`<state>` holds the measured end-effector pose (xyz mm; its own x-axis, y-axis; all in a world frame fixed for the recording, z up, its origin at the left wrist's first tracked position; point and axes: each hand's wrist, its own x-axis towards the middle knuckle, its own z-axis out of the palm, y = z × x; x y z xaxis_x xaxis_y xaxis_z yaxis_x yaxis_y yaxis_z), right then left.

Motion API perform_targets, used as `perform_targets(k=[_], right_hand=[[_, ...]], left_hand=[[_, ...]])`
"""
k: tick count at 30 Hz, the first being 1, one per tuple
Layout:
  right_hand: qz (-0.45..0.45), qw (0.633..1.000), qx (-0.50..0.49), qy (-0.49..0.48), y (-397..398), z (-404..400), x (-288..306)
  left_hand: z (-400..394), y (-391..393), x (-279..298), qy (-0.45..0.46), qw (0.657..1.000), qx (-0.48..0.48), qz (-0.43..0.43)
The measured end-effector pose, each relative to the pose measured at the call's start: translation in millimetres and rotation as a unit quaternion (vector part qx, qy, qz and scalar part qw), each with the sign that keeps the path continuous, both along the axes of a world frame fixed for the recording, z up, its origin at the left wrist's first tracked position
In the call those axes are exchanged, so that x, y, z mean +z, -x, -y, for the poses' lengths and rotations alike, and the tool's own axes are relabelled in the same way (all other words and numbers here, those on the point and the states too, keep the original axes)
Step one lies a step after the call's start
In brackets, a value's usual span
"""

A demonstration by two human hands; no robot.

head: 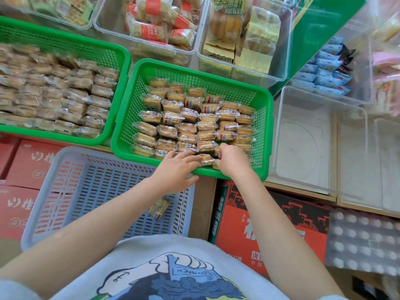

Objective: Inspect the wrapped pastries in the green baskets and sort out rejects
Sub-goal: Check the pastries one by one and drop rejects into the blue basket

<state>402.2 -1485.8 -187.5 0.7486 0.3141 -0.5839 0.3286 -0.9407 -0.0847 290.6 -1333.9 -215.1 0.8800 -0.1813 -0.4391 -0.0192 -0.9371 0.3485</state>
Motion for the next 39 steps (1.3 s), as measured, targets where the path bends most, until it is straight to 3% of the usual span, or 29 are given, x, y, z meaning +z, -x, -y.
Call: perform_targets(k=[2,5,10,14,16,19,21,24,27,30,32,37,39], right_hand=[[-0.013,0.997,-0.020,-0.073,4.4,-7.5,0.7],[-0.036,0.997,-0.019,-0.059,11.9,-12.7,-6.5],[-0.075,0.982,-0.098,-0.142,11.4,-0.4,-12.2],[-0.169,0.938,-0.209,-0.218,6.6,21.6,1.3],[-0.225,0.876,-0.288,-0.315,8.6,34.6,9.1],[-0.309,0.713,-0.399,-0.485,14.4,49.7,23.8],[-0.335,0.615,-0.441,-0.561,19.5,53.7,37.8],[-0.366,0.549,-0.461,-0.594,30.5,49.8,56.3],[-0.384,0.541,-0.455,-0.594,39.7,41.4,66.1],[-0.354,0.605,-0.429,-0.570,42.7,33.8,71.0],[-0.307,0.645,-0.415,-0.564,42.2,30.9,74.2],[-0.253,0.695,-0.345,-0.578,43.4,27.3,87.7],[-0.239,0.699,-0.350,-0.577,44.8,25.0,90.7]], left_hand=[[-3.0,0.7,0.6,-0.003,1.000,0.000,-0.003],[-6.3,2.6,2.6,0.005,1.000,0.001,-0.002],[-16.8,12.8,6.3,0.026,0.999,0.040,0.025],[-22.5,19.3,6.6,-0.001,0.999,0.050,0.015],[-22.1,17.1,12.8,0.007,0.999,0.053,0.000],[-20.8,11.5,31.0,0.118,0.984,0.131,-0.039],[-19.7,9.0,46.0,0.244,0.944,0.217,-0.041],[-14.5,4.4,74.2,0.432,0.847,0.308,-0.028],[-8.1,-2.0,96.9,0.566,0.738,0.366,-0.034],[-8.4,-6.2,105.5,0.599,0.686,0.413,-0.024],[-10.4,-5.9,106.5,0.590,0.686,0.425,-0.027],[-3.3,-0.2,112.5,0.573,0.695,0.434,-0.007],[-0.6,0.9,113.9,0.568,0.697,0.438,-0.002]])
